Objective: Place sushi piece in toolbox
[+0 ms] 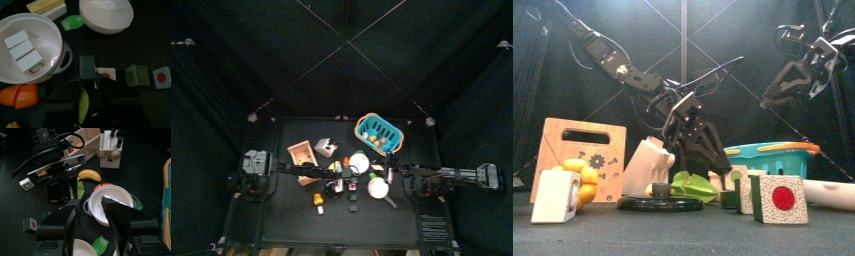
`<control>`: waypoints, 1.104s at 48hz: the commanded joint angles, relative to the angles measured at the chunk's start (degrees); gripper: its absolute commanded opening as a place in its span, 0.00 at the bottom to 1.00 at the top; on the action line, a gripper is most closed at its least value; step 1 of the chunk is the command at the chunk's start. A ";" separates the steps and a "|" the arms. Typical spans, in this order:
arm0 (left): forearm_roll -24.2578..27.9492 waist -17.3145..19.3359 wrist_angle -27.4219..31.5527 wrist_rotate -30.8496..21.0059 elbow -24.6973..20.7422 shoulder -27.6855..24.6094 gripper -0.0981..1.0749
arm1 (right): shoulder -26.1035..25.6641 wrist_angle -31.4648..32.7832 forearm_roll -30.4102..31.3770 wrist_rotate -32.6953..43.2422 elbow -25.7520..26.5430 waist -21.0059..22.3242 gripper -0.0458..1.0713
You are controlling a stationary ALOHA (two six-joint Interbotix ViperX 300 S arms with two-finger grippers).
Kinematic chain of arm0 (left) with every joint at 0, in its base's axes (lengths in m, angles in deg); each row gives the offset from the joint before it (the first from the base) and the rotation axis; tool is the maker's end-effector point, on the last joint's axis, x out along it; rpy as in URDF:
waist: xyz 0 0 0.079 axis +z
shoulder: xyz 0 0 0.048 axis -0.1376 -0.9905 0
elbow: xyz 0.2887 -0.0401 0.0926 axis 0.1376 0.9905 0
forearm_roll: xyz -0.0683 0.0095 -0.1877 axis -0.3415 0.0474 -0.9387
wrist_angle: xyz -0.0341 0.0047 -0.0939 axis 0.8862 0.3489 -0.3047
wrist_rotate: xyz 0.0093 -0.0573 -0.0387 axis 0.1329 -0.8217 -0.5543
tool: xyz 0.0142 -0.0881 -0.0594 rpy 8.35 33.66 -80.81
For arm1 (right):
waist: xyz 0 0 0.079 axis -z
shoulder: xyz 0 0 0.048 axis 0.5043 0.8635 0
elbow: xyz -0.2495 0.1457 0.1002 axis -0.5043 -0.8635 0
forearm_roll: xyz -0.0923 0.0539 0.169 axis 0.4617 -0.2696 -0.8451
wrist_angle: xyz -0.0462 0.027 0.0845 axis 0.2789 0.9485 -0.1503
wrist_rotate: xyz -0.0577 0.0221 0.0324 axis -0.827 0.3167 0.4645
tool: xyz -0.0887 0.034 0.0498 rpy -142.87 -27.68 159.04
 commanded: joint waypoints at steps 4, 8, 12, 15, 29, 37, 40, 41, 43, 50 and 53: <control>-1.93 0.09 -0.18 0.09 2.11 7.65 0.56 | 0.00 -0.35 0.00 0.09 0.53 0.35 0.74; -2.11 -0.09 1.41 0.09 7.29 14.41 0.56 | 0.00 -0.44 0.00 0.09 0.53 0.53 0.74; -2.02 -1.23 5.89 0.09 12.92 21.27 0.56 | 0.00 -0.44 -0.35 0.09 0.44 0.62 0.74; -2.02 -2.20 8.61 0.09 16.44 26.46 0.56 | 0.00 -0.44 -0.62 0.09 0.35 0.79 0.74; -3.25 0.00 10.11 -0.09 32.87 52.21 0.56 | 0.18 -0.44 -1.85 0.09 -0.09 2.72 0.74; -3.43 8.17 8.79 -0.18 39.90 63.02 0.56 | 0.35 -0.44 -1.93 0.09 -0.35 3.43 0.74; -3.96 9.49 8.09 -0.18 42.01 63.98 0.56 | 0.35 -0.44 -1.93 0.09 -0.35 3.43 0.74; -4.04 9.84 7.82 -0.09 42.71 63.98 0.56 | 0.35 -0.44 -1.93 0.09 -0.26 3.43 0.74; -3.96 10.81 6.15 0.00 44.74 63.37 0.56 | 0.35 -0.44 -1.93 0.09 -0.26 3.52 0.74; -4.13 18.63 -1.05 -0.09 49.31 62.67 0.57 | 0.44 -0.44 -1.93 0.09 -0.35 3.52 0.74; -4.39 20.57 -0.97 -0.26 50.01 62.67 0.57 | 0.35 -0.44 -2.02 0.09 -0.35 3.52 0.74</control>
